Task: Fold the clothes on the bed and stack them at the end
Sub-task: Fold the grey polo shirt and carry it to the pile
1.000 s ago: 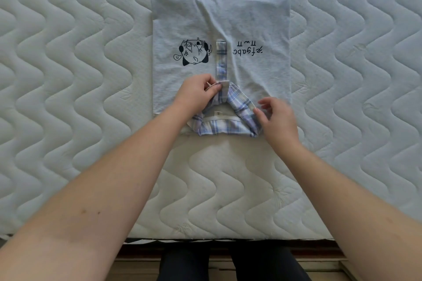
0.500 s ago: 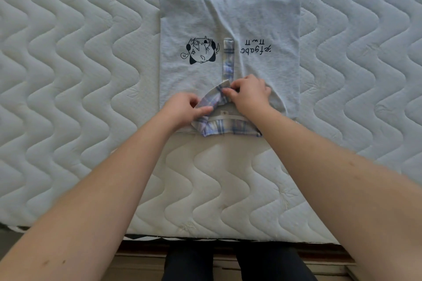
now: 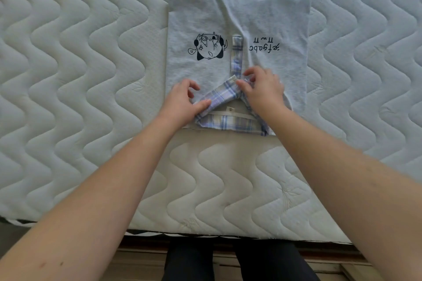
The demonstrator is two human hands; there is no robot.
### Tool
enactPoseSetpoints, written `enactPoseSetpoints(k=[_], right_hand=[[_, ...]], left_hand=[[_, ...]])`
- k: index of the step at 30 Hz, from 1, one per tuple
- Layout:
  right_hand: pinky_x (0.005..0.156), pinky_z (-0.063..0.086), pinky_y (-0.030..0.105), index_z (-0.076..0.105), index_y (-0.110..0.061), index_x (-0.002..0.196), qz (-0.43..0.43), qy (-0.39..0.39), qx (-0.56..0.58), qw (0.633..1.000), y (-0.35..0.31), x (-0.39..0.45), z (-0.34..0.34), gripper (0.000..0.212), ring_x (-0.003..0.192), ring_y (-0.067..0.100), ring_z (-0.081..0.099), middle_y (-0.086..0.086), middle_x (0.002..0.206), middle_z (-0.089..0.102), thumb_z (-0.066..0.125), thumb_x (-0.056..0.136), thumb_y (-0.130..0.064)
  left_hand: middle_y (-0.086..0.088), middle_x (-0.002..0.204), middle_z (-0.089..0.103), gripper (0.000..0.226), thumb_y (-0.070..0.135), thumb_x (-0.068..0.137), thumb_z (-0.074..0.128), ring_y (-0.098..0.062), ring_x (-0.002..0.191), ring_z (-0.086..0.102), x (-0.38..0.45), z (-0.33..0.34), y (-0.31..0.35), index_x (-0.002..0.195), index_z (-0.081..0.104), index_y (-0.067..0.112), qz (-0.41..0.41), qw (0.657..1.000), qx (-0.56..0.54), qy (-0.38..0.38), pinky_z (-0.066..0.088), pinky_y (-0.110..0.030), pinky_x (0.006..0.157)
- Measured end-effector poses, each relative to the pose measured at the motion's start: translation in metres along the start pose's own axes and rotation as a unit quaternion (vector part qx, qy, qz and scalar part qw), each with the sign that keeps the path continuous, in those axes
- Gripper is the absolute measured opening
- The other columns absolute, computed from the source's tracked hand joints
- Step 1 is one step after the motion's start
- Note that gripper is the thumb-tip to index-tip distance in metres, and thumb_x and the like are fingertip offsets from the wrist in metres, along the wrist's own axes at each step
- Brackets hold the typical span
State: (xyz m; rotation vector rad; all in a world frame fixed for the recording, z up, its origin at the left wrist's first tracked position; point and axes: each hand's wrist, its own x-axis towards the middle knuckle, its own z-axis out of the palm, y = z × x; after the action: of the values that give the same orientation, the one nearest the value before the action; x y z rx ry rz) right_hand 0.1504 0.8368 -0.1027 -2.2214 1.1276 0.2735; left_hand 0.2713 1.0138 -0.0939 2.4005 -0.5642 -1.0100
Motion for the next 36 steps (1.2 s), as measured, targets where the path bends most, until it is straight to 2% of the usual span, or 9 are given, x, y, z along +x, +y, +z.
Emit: enactPoseSetpoints(k=[4,10,14,20,26,29,31,33,36], right_hand=[[0.087,0.04,0.039,0.057,-0.014,0.115,0.02,0.103,0.061,0.993,0.031,-0.046,-0.014,0.032,0.104,0.029,0.055,0.009,0.109,0.06,0.049,0.099,-0.041],[0.075,0.044,0.042,0.026,-0.019,0.148,0.101,0.011,-0.037,0.994,0.054,-0.111,0.008,0.067,0.1,0.039,0.063,0.019,0.114,0.066,0.045,0.096,-0.056],[0.073,0.045,0.04,0.013,-0.019,0.154,0.136,-0.002,-0.001,0.991,0.049,-0.104,0.016,0.072,0.094,0.039,0.063,0.02,0.104,0.065,0.05,0.097,-0.04],[0.066,0.042,0.041,0.03,-0.019,0.146,0.088,0.084,0.035,0.992,0.049,-0.099,0.007,0.056,0.081,0.04,0.06,0.02,0.091,0.064,0.046,0.092,-0.016],[0.077,0.044,0.044,0.047,-0.014,0.135,0.023,0.077,-0.115,0.99,0.065,-0.108,0.014,0.042,0.095,0.036,0.06,0.013,0.11,0.061,0.049,0.095,-0.028],[0.082,0.04,0.043,0.045,-0.013,0.139,0.019,0.073,-0.144,0.987,0.067,-0.109,0.022,0.055,0.101,0.033,0.055,0.013,0.116,0.054,0.058,0.089,-0.033],[0.081,0.037,0.042,0.049,-0.013,0.13,0.019,0.071,-0.151,0.986,0.066,-0.106,0.024,0.047,0.1,0.033,0.055,0.012,0.115,0.054,0.059,0.088,-0.03],[0.077,0.036,0.042,0.055,-0.011,0.114,-0.004,0.076,-0.164,0.984,0.066,-0.104,0.025,0.027,0.095,0.033,0.057,0.011,0.106,0.057,0.054,0.089,-0.023],[0.072,0.038,0.044,0.059,-0.01,0.098,-0.042,0.099,-0.166,0.98,0.068,-0.106,0.023,0.012,0.085,0.034,0.059,0.011,0.094,0.06,0.053,0.089,-0.014]], left_hand=[[-0.008,0.118,0.044,0.059,0.037,0.079,0.079,-0.025,0.101,0.052,-0.032,0.029,0.003,0.122,0.049,0.009,0.026,0.99,-0.01,0.136,0.043,-0.035,0.092],[-0.02,0.125,0.049,0.064,0.024,0.079,0.079,-0.036,0.107,0.054,-0.057,0.06,0.003,0.128,0.042,0.005,-0.07,0.98,-0.067,0.172,0.04,-0.035,0.09],[-0.022,0.127,0.05,0.055,0.004,0.08,0.07,-0.034,0.109,0.053,-0.053,0.06,0.011,0.128,0.044,0.002,-0.076,0.973,-0.107,0.191,0.036,-0.027,0.089],[-0.024,0.127,0.042,0.057,-0.01,0.08,0.054,-0.022,0.094,0.047,-0.056,0.054,0.015,0.134,0.042,0.004,-0.028,0.972,-0.101,0.212,0.033,-0.013,0.088],[-0.019,0.112,0.054,0.039,0.012,0.081,0.071,-0.034,0.101,0.055,-0.068,0.063,0.018,0.116,0.058,0.002,0.09,0.957,0.073,0.266,0.042,-0.04,0.088],[-0.008,0.085,0.065,0.013,0.02,0.094,0.062,-0.021,0.072,0.059,-0.065,0.081,0.037,0.095,0.064,0.007,0.129,0.98,-0.023,0.147,0.046,-0.03,0.071],[-0.007,0.081,0.07,0.022,0.029,0.098,0.058,-0.015,0.059,0.062,-0.054,0.094,0.055,0.092,0.065,0.009,-0.001,0.987,-0.153,0.042,0.049,-0.019,0.059],[-0.007,0.076,0.069,0.028,0.035,0.097,0.06,-0.014,0.053,0.064,-0.041,0.105,0.072,0.087,0.062,0.008,-0.134,0.945,-0.298,-0.017,0.051,-0.022,0.048],[-0.006,0.068,0.066,0.025,0.031,0.092,0.066,-0.012,0.045,0.061,-0.02,0.111,0.086,0.08,0.06,0.01,-0.178,0.947,-0.266,-0.032,0.044,-0.022,0.038]])
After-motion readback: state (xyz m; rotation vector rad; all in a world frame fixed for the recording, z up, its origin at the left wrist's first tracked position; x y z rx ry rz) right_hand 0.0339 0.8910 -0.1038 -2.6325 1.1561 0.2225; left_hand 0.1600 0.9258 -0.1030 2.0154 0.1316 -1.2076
